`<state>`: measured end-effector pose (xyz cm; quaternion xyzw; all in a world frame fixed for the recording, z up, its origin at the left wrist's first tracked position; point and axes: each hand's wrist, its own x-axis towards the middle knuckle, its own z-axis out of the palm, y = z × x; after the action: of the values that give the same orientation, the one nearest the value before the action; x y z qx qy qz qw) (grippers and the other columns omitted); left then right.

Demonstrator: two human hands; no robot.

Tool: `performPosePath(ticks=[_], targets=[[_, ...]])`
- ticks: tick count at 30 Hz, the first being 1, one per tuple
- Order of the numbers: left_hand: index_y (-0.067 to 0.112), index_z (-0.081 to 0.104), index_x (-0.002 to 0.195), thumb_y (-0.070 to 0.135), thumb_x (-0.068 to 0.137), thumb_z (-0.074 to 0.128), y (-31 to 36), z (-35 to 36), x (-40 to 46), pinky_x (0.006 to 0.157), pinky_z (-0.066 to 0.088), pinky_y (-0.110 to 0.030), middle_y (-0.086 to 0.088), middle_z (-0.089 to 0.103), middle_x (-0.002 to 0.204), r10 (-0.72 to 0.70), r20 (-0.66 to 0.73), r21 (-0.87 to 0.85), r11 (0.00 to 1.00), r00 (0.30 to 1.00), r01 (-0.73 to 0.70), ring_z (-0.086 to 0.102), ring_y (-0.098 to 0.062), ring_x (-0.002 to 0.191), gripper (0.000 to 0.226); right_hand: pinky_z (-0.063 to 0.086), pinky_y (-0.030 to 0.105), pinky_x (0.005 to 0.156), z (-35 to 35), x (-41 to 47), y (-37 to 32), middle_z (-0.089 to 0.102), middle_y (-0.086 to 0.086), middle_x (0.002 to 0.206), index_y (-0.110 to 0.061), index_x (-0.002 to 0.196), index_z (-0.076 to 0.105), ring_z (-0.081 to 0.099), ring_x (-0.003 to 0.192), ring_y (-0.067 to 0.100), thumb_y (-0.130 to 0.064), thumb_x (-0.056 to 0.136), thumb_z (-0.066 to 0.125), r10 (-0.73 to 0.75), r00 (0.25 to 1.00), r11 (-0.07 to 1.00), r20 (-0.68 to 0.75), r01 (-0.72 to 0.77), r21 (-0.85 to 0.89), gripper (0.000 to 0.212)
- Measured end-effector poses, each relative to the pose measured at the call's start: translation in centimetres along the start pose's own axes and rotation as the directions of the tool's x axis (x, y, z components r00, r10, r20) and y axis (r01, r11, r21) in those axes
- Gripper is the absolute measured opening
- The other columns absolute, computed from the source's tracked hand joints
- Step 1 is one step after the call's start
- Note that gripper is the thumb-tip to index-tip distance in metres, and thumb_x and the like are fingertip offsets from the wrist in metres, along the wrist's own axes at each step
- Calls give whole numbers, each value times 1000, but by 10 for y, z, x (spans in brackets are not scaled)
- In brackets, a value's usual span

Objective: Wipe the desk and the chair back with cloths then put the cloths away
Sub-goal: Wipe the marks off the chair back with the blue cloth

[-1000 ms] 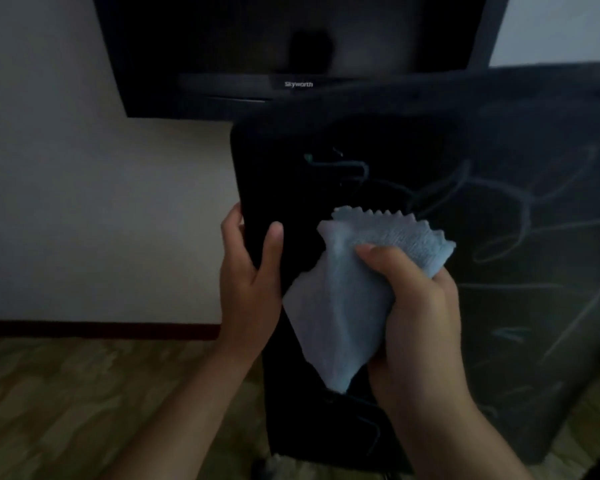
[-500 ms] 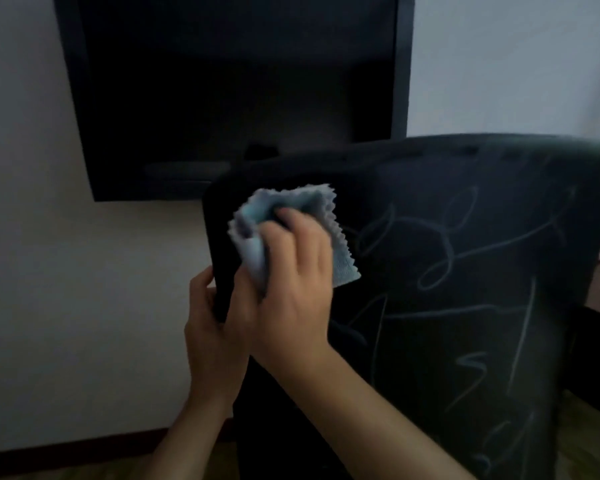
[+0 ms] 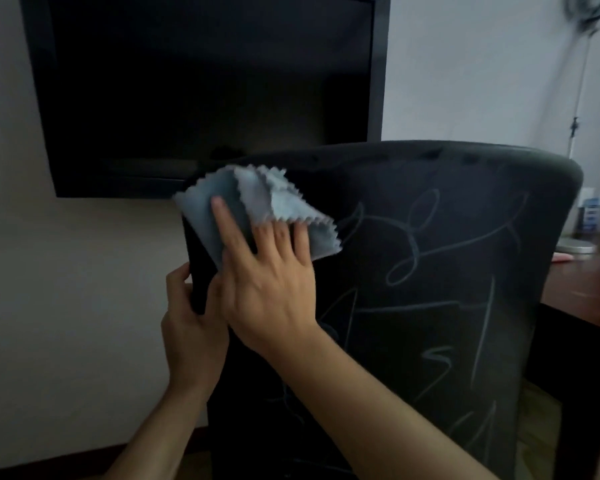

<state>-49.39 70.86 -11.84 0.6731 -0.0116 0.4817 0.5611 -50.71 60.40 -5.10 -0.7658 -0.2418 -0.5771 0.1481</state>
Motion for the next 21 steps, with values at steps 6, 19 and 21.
performPosePath(ticks=[6, 19, 21], targets=[[31, 51, 115, 41, 95, 59, 4, 2, -1, 60, 44, -22, 6, 60, 78, -24, -15, -38, 999, 1000, 23, 58, 5, 64, 24, 1, 48, 120, -8, 15, 12, 14, 7, 161, -26, 155, 17, 9, 149, 28, -42, 90, 49, -67, 992, 989, 102, 80, -127, 74], [25, 52, 116, 49, 92, 56, 22, -3, -11, 54, 40, -24, 2, 62, 76, -4, -7, 27, 1000, 1000, 5, 61, -7, 67, 35, 11, 51, 119, -28, -5, 34, 52, 7, 132, -28, 152, 29, 42, 127, 26, -35, 98, 44, -22, 999, 993, 23, 25, -112, 56], [26, 52, 118, 53, 90, 54, 22, -2, -12, 56, 41, -28, 2, 62, 78, -17, -9, 26, 1000, 1000, 18, 62, -13, 70, 38, 8, 50, 120, -35, 8, 37, 43, 8, 146, -30, 154, 23, 32, 136, 26, -36, 100, 43, 1, 1000, 995, -1, -2, -96, 58]])
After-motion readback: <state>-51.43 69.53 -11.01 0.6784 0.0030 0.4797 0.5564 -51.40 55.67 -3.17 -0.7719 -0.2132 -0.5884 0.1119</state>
